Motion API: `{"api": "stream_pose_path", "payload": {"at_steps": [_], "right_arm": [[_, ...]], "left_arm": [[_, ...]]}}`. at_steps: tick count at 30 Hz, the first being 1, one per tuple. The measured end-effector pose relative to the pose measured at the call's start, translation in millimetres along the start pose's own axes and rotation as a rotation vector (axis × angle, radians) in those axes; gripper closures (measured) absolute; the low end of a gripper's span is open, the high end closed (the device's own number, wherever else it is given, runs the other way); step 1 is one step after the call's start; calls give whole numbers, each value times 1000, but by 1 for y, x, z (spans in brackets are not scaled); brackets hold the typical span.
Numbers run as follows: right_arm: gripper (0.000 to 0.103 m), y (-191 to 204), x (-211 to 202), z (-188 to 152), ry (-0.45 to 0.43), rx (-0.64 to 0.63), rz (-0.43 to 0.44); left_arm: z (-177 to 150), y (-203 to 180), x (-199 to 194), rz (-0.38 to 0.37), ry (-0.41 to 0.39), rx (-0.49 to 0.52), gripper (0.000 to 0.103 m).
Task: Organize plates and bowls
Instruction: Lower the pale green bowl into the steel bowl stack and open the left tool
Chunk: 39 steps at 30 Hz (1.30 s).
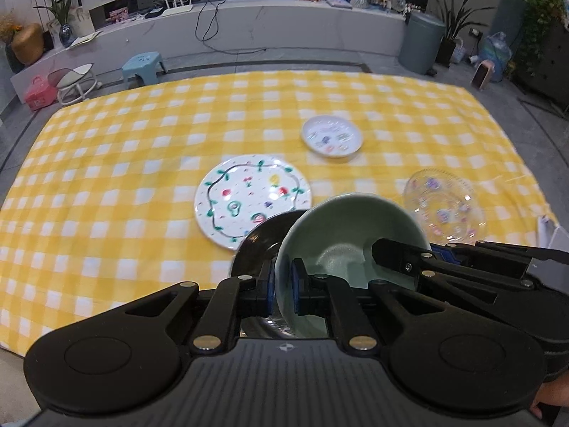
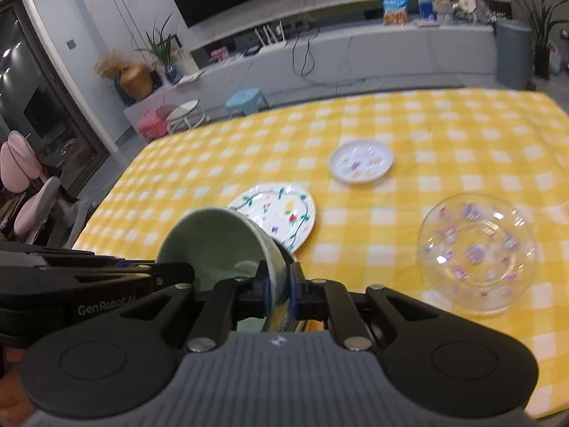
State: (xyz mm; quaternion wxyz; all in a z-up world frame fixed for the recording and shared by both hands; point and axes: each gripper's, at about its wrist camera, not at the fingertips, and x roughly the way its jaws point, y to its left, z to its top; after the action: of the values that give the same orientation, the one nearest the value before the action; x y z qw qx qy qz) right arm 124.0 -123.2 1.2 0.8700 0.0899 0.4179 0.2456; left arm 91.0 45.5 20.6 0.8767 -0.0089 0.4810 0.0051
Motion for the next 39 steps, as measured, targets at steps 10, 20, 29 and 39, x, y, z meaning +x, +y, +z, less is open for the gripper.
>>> {"api": "stream_pose_path", "payload": {"at_steps": [10,20,29,39], "right_arm": [[92,-9,31,-11,76,29,42],[92,-1,36,-11,57,-8,14],[94,5,35,-12,43,-75,-23],[90,17,27,-10,10,-172,-70]], "left_arm": [[-9,3,19,43,41,49,88],[-9,-1,-1,84,-134,110,65],[-3,23,-7,-44,-164,31,50],[-2,59,-4,-46,-229,-164,39]]}}
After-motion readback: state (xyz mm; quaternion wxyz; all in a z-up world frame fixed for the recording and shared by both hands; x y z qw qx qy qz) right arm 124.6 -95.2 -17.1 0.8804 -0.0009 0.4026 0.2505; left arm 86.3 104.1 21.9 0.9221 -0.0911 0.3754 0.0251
